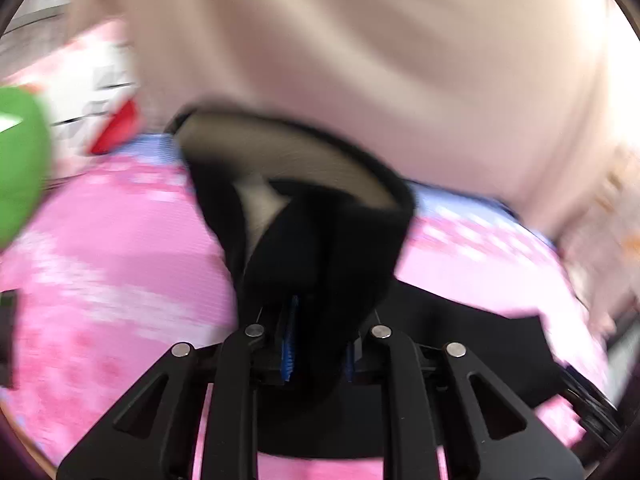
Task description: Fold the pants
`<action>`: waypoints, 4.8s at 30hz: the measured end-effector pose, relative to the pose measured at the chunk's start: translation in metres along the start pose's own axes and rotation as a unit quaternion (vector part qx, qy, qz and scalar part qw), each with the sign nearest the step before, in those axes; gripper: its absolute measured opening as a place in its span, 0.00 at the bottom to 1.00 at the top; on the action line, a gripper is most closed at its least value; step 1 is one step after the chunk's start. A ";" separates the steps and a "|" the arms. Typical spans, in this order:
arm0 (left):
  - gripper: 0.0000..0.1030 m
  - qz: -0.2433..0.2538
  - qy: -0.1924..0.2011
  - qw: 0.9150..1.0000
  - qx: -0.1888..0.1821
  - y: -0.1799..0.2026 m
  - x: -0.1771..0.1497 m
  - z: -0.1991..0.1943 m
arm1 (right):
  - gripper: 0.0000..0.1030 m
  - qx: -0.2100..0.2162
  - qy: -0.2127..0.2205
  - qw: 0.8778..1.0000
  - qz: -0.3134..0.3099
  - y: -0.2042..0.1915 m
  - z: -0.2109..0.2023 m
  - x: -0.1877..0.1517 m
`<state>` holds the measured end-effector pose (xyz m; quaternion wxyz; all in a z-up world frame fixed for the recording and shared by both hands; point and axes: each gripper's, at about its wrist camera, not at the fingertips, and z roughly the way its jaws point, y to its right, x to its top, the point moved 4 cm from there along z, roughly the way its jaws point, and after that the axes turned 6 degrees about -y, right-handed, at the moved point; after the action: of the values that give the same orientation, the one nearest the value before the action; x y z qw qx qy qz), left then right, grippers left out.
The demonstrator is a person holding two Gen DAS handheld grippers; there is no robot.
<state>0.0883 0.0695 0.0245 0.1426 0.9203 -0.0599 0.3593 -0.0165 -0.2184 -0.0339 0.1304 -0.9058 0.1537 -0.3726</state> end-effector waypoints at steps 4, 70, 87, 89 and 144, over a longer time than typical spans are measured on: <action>0.50 0.080 -0.116 0.989 -0.033 0.076 -0.058 0.063 | 0.77 -0.017 -0.011 1.000 0.021 0.027 0.000 -0.007; 0.95 0.095 -0.096 0.989 0.068 0.048 -0.079 0.059 | 0.18 -0.054 -0.013 0.998 -0.003 0.075 0.007 0.032; 0.95 0.076 -0.129 0.988 0.029 0.057 -0.078 0.090 | 0.70 -0.053 -0.070 0.993 0.075 0.102 0.029 -0.013; 0.95 0.075 -0.131 0.988 0.023 0.058 -0.078 0.093 | 0.73 -0.052 -0.071 0.993 0.078 0.102 0.030 -0.014; 0.61 0.260 -0.052 0.951 -0.158 0.135 -0.123 0.025 | 0.25 0.204 -0.216 0.953 -0.065 -0.096 0.010 0.015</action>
<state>-0.0145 -0.0662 -0.0467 0.1842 0.8560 -0.3606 0.3213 0.0183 -0.1349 0.0022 0.3178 -0.9268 -0.0164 -0.1995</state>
